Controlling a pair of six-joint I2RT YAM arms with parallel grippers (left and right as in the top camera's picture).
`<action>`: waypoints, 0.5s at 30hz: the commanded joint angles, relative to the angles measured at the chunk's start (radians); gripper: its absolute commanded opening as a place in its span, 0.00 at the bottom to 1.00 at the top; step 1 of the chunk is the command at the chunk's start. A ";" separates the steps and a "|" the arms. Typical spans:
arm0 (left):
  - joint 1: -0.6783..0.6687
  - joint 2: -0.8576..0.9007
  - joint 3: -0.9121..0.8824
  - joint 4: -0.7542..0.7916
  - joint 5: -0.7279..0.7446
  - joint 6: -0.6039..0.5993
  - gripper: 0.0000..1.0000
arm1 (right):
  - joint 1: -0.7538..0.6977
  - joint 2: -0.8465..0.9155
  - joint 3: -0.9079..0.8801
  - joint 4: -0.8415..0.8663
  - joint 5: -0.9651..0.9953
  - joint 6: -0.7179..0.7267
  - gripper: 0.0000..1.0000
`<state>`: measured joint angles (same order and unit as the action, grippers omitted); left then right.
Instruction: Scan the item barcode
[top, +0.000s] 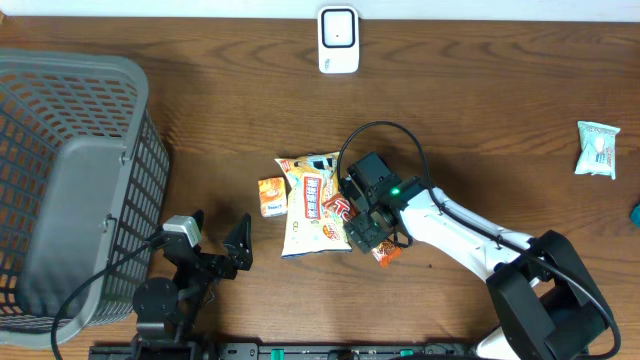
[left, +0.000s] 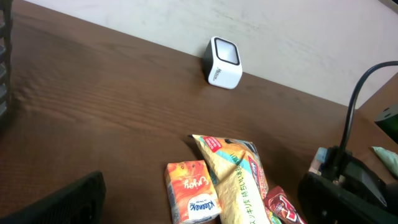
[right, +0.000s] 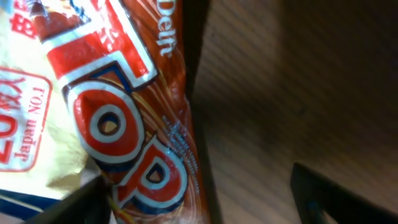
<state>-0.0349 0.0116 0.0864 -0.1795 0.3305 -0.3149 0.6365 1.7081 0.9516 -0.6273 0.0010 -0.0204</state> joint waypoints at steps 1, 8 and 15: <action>-0.002 0.001 -0.013 -0.006 -0.006 -0.005 0.98 | 0.007 0.006 -0.015 0.009 0.035 0.024 0.72; -0.002 0.001 -0.013 -0.006 -0.006 -0.005 0.98 | 0.015 0.123 -0.015 -0.021 0.034 0.033 0.45; -0.002 0.001 -0.013 -0.006 -0.006 -0.005 0.98 | 0.012 0.208 -0.012 -0.092 -0.278 0.026 0.01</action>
<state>-0.0349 0.0116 0.0864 -0.1795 0.3305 -0.3149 0.6479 1.8076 1.0100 -0.6891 -0.0479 0.0097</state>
